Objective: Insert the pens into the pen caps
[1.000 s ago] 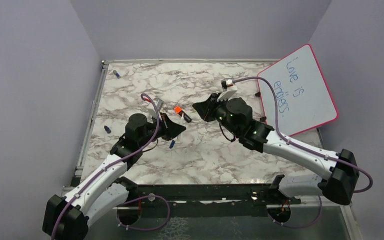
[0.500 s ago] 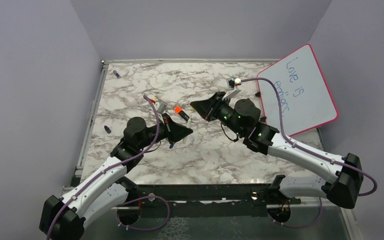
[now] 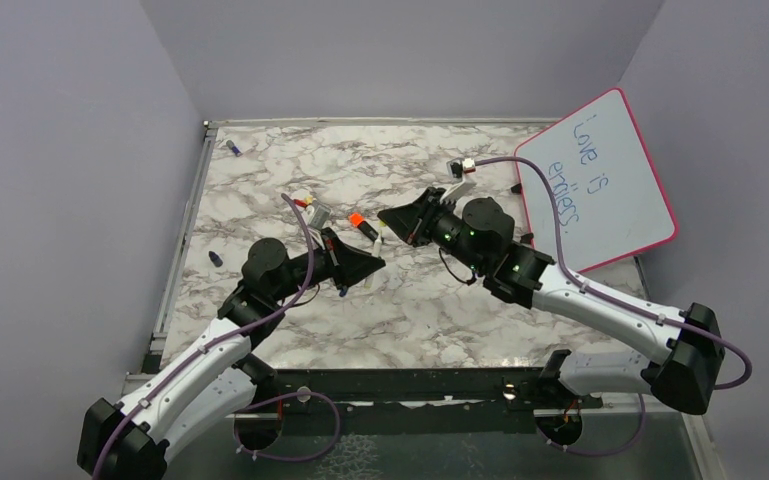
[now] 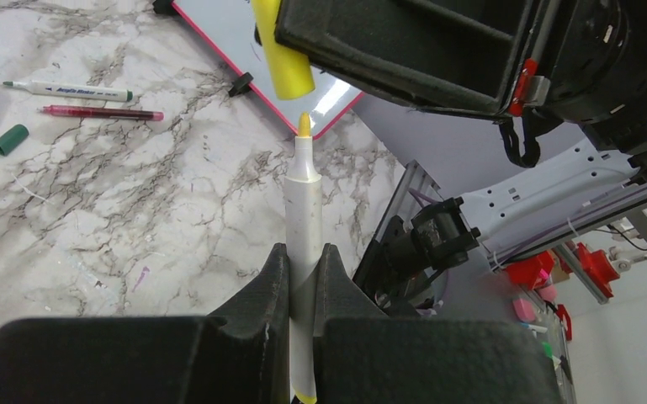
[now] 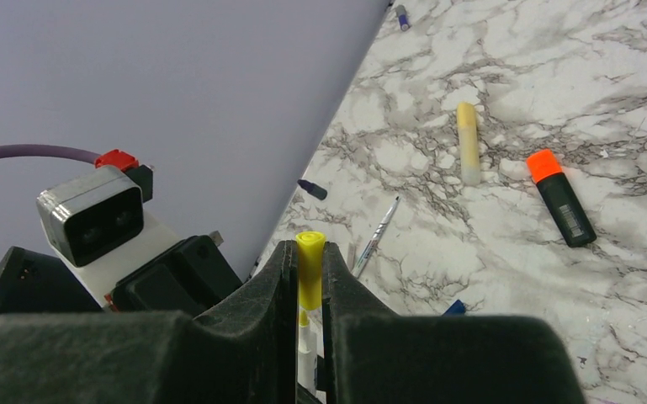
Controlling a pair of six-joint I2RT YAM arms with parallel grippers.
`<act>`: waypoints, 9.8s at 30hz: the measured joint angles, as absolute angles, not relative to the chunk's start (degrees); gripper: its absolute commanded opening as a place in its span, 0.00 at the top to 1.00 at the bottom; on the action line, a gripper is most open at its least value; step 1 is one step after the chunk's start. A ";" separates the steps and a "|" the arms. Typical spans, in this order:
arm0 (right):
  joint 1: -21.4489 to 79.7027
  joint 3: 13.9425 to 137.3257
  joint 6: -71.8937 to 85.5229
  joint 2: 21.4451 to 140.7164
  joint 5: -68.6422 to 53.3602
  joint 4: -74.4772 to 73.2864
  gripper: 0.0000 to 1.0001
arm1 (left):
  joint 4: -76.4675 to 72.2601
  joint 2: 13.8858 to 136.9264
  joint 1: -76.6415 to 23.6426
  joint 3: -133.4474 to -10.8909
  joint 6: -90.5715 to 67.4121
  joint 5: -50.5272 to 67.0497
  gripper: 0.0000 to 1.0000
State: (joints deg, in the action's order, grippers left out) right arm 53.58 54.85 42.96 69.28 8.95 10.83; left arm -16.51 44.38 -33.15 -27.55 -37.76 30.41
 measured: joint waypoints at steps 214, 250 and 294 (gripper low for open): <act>51.31 51.77 43.68 58.72 11.55 -13.10 0.29 | 6.68 84.93 -26.89 -43.81 -38.09 -11.57 0.87; 51.31 49.80 43.68 59.37 11.09 -13.80 0.29 | 20.29 70.28 -19.64 -35.44 -41.54 -24.95 0.16; 51.31 49.69 44.16 60.10 9.76 -13.76 0.32 | 17.15 80.99 -15.81 -37.74 -35.27 -20.40 0.95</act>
State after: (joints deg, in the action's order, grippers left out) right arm 51.31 49.69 44.16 60.10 9.76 -13.76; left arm 17.15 80.99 -15.81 -37.74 -35.27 -20.40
